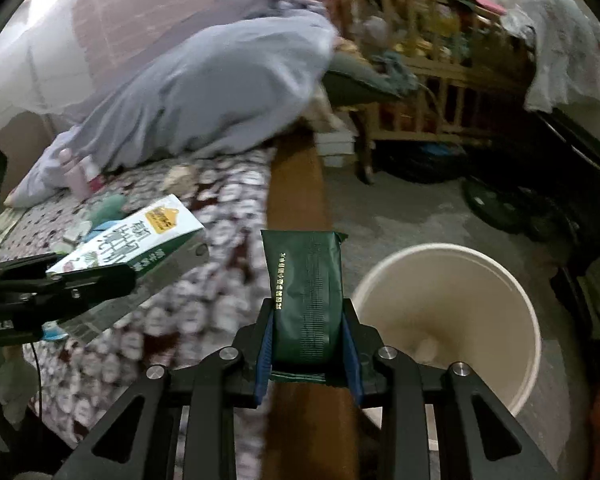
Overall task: Collect trash
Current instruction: 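Carry the green packet and milk carton over the bucket and release both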
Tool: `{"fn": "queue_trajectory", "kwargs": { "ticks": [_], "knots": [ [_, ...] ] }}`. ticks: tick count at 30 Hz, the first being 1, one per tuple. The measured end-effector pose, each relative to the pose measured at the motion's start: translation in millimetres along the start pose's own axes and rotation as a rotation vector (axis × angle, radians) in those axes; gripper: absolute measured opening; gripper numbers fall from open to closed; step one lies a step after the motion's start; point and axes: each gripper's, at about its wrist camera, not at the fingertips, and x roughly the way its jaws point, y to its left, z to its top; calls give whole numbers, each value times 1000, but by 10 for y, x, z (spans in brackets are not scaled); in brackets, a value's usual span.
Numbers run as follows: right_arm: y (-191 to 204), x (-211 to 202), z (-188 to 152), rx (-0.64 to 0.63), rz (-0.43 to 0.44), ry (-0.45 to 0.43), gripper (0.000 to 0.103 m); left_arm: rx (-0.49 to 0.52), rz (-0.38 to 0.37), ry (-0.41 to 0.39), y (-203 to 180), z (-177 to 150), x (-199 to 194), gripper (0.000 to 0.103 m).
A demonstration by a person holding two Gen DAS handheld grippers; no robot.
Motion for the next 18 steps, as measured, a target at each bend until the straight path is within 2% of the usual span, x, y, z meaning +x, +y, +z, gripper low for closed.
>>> {"fn": "queue_trajectory", "kwargs": {
  "ticks": [18],
  "knots": [
    [-850, 177, -233, 154, -100, 63, 29, 62, -71, 84, -620, 202, 624, 57]
  ]
}}
